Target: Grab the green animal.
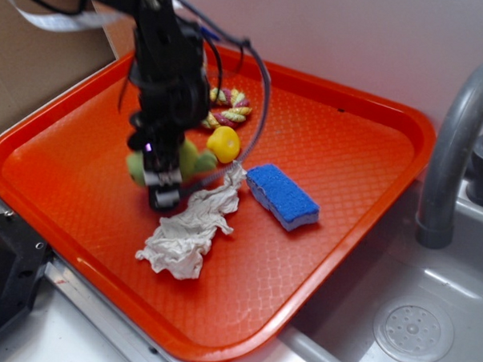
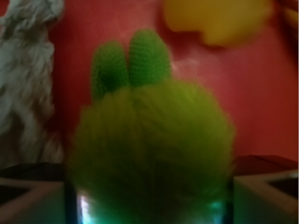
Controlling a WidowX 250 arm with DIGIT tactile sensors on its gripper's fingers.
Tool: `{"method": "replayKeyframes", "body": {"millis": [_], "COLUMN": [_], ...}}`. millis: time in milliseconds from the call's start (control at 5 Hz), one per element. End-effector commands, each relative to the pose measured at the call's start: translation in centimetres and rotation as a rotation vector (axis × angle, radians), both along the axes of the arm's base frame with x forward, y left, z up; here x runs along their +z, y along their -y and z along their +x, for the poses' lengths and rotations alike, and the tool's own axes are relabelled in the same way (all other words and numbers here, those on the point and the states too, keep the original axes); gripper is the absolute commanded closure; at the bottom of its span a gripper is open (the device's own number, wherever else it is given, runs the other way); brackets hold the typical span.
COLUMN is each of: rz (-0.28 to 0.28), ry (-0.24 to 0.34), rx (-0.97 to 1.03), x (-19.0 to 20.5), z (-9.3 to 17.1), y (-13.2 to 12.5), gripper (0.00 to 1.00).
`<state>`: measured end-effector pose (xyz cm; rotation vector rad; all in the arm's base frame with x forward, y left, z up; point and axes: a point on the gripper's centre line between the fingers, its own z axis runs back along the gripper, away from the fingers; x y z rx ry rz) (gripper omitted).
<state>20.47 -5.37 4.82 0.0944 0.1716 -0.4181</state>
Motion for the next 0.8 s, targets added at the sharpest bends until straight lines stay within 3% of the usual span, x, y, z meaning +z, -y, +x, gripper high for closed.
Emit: {"method": "replayKeyframes", "body": {"millis": [0,200,400,600], "rz": [-0.041,-0.086,-0.12,-0.163], "ry": [0.159,0.221,0.268,0.309], "rx": [0.315,0.504,0.556,0.519], "x": [10.6,14.8,17.3,16.8], "z": [1.7,0.6,-0.4,-0.8], "y": [-2.6,-3.6,-3.6,-2.8], "gripper": [1.0,1.0,1.0,1.0]}}
